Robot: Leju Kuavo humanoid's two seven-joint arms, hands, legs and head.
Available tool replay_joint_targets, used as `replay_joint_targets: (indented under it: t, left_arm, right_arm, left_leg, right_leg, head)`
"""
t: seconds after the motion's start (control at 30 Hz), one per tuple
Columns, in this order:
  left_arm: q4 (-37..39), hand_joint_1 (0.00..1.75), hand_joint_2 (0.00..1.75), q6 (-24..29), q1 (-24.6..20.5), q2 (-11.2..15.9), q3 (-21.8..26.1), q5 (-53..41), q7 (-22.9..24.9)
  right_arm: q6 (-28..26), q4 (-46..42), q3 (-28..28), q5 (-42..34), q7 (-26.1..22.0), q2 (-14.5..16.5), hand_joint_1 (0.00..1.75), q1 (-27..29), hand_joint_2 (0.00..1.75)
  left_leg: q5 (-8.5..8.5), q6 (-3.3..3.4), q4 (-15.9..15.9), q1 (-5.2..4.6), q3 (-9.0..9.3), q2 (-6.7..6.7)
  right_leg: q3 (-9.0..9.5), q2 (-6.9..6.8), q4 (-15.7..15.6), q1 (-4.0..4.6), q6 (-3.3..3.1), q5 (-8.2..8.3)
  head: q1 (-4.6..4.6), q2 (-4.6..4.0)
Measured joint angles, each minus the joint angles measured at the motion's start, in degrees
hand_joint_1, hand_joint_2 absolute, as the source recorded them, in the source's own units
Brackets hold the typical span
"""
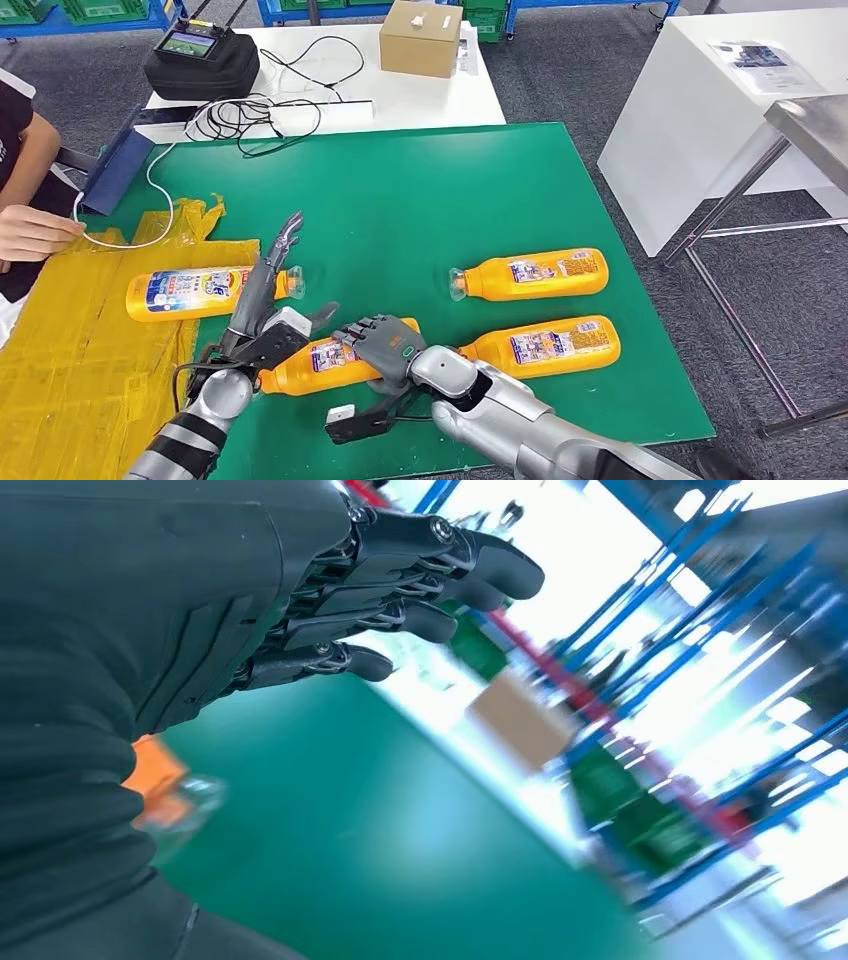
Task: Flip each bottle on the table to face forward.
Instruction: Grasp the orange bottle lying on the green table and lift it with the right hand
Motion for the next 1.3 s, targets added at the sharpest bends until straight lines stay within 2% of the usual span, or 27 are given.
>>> replay_joint_targets:
  t: [0.17, 0.37, 0.53, 0.67, 0.73, 0.8, 0.87, 0.93, 1.03, 1.2, 1.3]
  left_arm:
    - [-10.78, 0.00, 1.75, -0.14, 4.35, 0.00, 0.02, 1.47, -0.40]
    - [-16.30, 0.00, 1.75, 0.48, 6.48, 0.00, 0.11, 2.47, -0.86]
    - [-22.12, 0.00, 1.75, -0.91, 9.95, 0.00, 1.10, 5.31, -1.07]
    - [-26.01, 0.00, 1.75, -2.00, 12.03, 0.00, 1.92, 5.78, -0.67]
    - [-27.60, 0.00, 1.75, -2.67, 13.11, -0.03, 2.31, 6.01, -0.30]
    - [-29.05, 0.00, 1.75, -3.44, 14.32, -0.07, 2.83, 6.27, 0.26]
    - [-30.02, 0.00, 1.75, -3.93, 15.14, -0.19, 3.19, 6.43, 0.62]
    - [-30.53, 0.00, 1.75, -4.06, 15.61, -0.31, 3.32, 6.57, 0.72]
    - [-30.72, 0.00, 1.75, -4.05, 15.99, -0.35, 3.33, 7.25, 0.72]
    - [-30.72, 0.00, 1.75, -4.15, 16.10, -0.37, 3.32, 8.39, 0.76]
    - [-30.72, 0.00, 1.75, -4.26, 16.09, -0.37, 3.28, 8.54, 0.83]
  right_arm:
    - [-2.01, 1.87, -1.84, 1.14, 1.40, 1.19, 1.71, 0.29, 1.75]
    - [-3.29, 2.86, -3.41, 2.08, 1.80, 1.78, 1.75, 0.57, 1.75]
    - [-13.05, 1.50, -7.37, 5.38, 4.88, 2.10, 1.75, 3.65, 1.75]
    - [-16.46, -1.54, -11.66, 6.89, 6.51, 1.99, 1.75, 6.29, 1.75]
    - [-20.10, -4.85, -14.94, 6.12, 6.09, 2.07, 1.69, 9.06, 1.75]
    - [-23.68, -9.86, -19.66, 4.71, 4.68, 2.35, 1.61, 12.46, 1.75]
    - [-25.78, -15.08, -24.31, 1.97, 2.12, 2.81, 1.66, 15.26, 1.75]
    - [-26.87, -19.82, -28.25, -3.83, -2.50, 3.37, 1.74, 17.70, 1.75]
    - [-28.61, -26.10, -33.27, -11.94, -9.13, 4.52, 1.72, 20.93, 1.75]
    - [-28.58, -33.48, -38.36, -21.46, -16.41, 6.16, 1.71, 24.62, 1.75]
    - [-27.81, -35.98, -39.46, -22.85, -17.91, 6.78, 1.71, 25.83, 1.75]
  left_leg:
    - [0.06, 0.03, -0.01, 0.00, 0.04, -0.05]
    - [0.07, 0.04, -0.01, -0.01, 0.11, -0.18]
    - [0.11, 0.07, 0.00, -0.01, -0.01, -0.30]
    - [0.10, 0.06, 0.00, 0.00, -0.22, -0.33]
    - [0.10, 0.06, 0.00, 0.00, -0.36, -0.36]
    - [0.10, 0.06, 0.00, 0.01, -0.56, -0.38]
    - [0.10, 0.05, 0.00, 0.01, -0.68, -0.38]
    - [0.08, 0.04, 0.00, 0.01, -0.74, -0.39]
    - [0.06, 0.03, 0.00, 0.01, -0.81, -0.39]
    - [0.04, 0.03, 0.00, 0.01, -0.82, -0.38]
    - [0.04, 0.03, 0.00, 0.01, -0.82, -0.36]
  right_leg:
    - [-0.18, -0.04, 0.00, 0.00, 0.00, 0.00]
    - [-0.07, -0.11, 0.00, -0.01, 0.01, -0.01]
    - [0.23, -0.16, 0.00, -0.01, 0.19, 0.09]
    - [0.07, -0.21, 0.01, -0.01, 0.20, 0.07]
    - [-0.04, -0.28, 0.02, -0.01, 0.21, 0.06]
    - [-0.22, -0.33, 0.03, -0.01, 0.21, 0.05]
    - [-0.36, -0.35, 0.03, 0.00, 0.20, 0.04]
    - [-0.41, -0.39, 0.03, -0.01, 0.18, 0.03]
    - [-0.47, -0.41, 0.02, -0.01, 0.17, 0.01]
    - [-0.51, -0.40, 0.02, -0.01, 0.18, -0.01]
    - [-0.55, -0.40, 0.02, -0.01, 0.18, -0.01]
  head:
    - [0.00, 0.00]
    - [0.00, 0.00]
    - [0.00, 0.00]
    - [0.00, 0.00]
    - [0.00, 0.00]
    - [-0.01, 0.00]
    - [-0.01, 0.00]
    - [0.00, 0.00]
    - [0.00, 0.00]
    - [0.00, 0.00]
    - [-0.01, 0.00]
